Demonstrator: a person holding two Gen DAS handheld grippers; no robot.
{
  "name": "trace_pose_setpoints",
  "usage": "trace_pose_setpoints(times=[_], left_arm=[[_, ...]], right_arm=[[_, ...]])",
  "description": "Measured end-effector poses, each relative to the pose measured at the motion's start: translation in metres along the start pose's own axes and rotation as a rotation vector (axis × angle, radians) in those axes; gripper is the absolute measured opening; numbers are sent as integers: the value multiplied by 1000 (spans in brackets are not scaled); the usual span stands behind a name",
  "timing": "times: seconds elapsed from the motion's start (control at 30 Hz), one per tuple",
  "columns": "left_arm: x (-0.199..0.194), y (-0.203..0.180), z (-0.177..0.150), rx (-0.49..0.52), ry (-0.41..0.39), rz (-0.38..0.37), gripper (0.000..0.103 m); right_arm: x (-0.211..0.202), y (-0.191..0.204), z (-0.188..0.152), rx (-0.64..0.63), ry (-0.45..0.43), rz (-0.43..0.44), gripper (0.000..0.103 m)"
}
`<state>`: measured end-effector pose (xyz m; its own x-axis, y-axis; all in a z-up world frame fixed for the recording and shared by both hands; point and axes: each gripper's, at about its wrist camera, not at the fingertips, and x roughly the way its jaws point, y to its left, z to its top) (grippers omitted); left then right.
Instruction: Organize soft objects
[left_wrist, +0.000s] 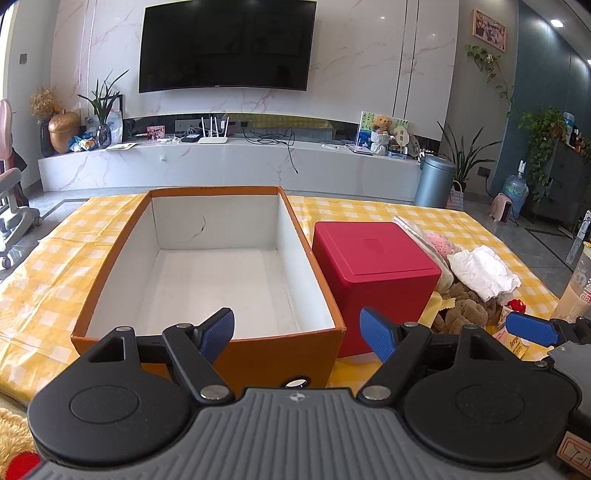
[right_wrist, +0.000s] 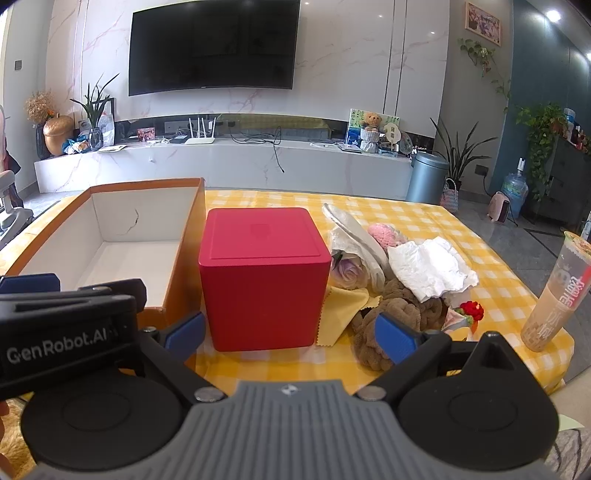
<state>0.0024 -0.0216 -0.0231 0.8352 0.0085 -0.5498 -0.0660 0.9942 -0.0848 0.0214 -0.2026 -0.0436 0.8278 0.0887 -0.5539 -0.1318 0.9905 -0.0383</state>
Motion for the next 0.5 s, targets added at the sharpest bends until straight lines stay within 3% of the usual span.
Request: trace_pose_setpoints(times=[0.5], left_arm=[[-1,-1,-3,29,-4,24,91]], right_arm=[[3,0,-1,-13,10,7,96]])
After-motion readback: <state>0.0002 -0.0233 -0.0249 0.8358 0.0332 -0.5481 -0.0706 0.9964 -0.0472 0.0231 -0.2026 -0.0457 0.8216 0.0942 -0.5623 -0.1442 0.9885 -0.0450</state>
